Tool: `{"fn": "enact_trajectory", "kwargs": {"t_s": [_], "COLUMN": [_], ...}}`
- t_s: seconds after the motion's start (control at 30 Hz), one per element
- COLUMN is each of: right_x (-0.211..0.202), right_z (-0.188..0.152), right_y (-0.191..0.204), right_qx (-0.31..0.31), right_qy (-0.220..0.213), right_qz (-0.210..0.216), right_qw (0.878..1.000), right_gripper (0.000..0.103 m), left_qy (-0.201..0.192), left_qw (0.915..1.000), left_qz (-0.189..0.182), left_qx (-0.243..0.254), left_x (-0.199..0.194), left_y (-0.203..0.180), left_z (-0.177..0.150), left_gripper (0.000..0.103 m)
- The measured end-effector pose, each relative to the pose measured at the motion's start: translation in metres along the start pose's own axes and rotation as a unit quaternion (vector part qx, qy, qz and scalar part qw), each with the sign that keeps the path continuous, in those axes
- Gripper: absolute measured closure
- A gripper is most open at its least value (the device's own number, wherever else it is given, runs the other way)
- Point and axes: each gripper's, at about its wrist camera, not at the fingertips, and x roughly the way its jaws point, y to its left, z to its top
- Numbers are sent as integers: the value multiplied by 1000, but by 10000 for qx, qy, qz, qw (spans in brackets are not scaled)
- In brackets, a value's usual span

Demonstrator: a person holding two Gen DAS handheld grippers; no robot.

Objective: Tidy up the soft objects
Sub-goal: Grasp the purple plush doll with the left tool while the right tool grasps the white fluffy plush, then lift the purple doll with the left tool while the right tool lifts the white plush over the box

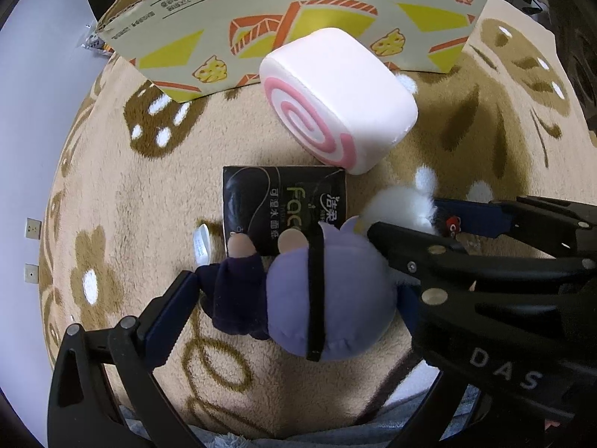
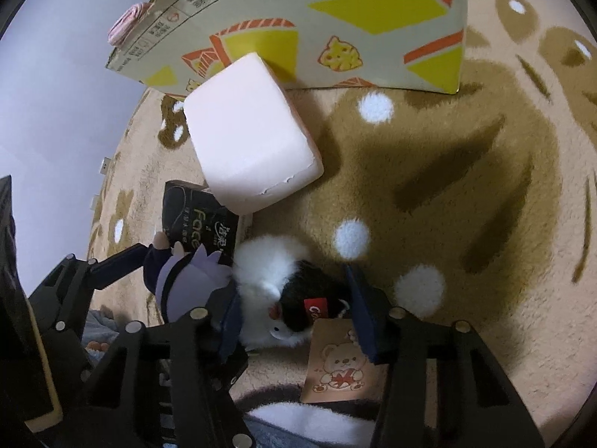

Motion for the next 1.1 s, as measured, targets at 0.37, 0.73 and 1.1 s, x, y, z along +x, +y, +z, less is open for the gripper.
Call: {"fn": "enact_trajectory", "kwargs": {"t_s": [0.37,0.73,1.1], "right_x": [-20,-52,-68], "right_z": [0,1,1], "right_y": [-8,-11,-20], "right_qx": [-93,-180,-174], "right_qy": [-257,-803,-923], "right_qz": [-102,-257,-285], "right_qw": [9996,9963,9952], "right_gripper": [59,59,59], "left_qy": [-43,-253,-346], "left_qw": [9999,9995,9989], "left_qz": [-81,-164,-332], "left_qx": [-133,-115,2], "left_x": [1,-8,-19], "left_y": [15,18,13], "left_z": [1,0,-3], "left_gripper": [3,24,46]}}
